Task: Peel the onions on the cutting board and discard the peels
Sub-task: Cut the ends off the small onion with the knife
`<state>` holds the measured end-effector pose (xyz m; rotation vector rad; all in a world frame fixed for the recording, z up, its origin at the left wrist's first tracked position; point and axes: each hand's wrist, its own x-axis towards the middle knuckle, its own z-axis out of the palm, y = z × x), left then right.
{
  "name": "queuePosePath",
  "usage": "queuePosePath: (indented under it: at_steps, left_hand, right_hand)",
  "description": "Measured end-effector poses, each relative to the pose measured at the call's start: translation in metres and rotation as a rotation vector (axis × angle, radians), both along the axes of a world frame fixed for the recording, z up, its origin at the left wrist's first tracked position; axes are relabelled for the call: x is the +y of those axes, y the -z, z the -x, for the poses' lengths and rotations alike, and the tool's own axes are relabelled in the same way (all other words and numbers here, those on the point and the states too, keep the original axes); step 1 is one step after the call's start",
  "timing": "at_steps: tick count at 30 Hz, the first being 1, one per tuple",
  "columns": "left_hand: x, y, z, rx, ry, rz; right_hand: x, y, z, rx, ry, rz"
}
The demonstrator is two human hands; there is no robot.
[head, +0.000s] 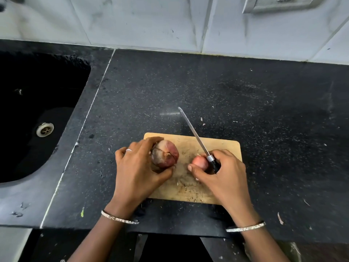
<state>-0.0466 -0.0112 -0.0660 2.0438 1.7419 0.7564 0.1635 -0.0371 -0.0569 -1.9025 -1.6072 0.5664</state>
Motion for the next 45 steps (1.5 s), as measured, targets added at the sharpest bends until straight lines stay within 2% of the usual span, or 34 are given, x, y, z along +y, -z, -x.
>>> queuePosePath:
  at_steps: [16, 25, 30, 34, 36, 40, 45]
  left_hand:
    - [0.022, 0.039, 0.018, -0.195, -0.075, -0.135]
    - [0.016, 0.041, 0.016, -0.189, -0.090, -0.155]
    - [-0.007, 0.041, 0.004, -0.172, -0.100, -0.199]
    - [-0.037, 0.042, -0.023, -0.039, -0.035, -0.489]
    - [-0.047, 0.040, -0.041, 0.004, -0.001, -0.555]
    - [-0.049, 0.032, -0.066, -0.055, 0.011, -0.504]
    - [-0.040, 0.038, -0.069, -0.154, 0.058, -0.412]
  right_hand:
    - [0.003, 0.023, -0.003, 0.192, -0.024, -0.389]
    - [-0.007, 0.033, -0.001, 0.075, 0.049, -0.505]
    - [-0.024, 0.031, 0.005, -0.008, 0.046, -0.488]
    - [-0.028, 0.026, 0.011, 0.071, 0.072, -0.455]
    - [-0.026, 0.021, 0.015, 0.145, 0.109, -0.386]
    - [-0.027, 0.017, 0.017, 0.236, 0.146, -0.261]
    - [-0.032, 0.023, 0.011, 0.351, 0.154, -0.221]
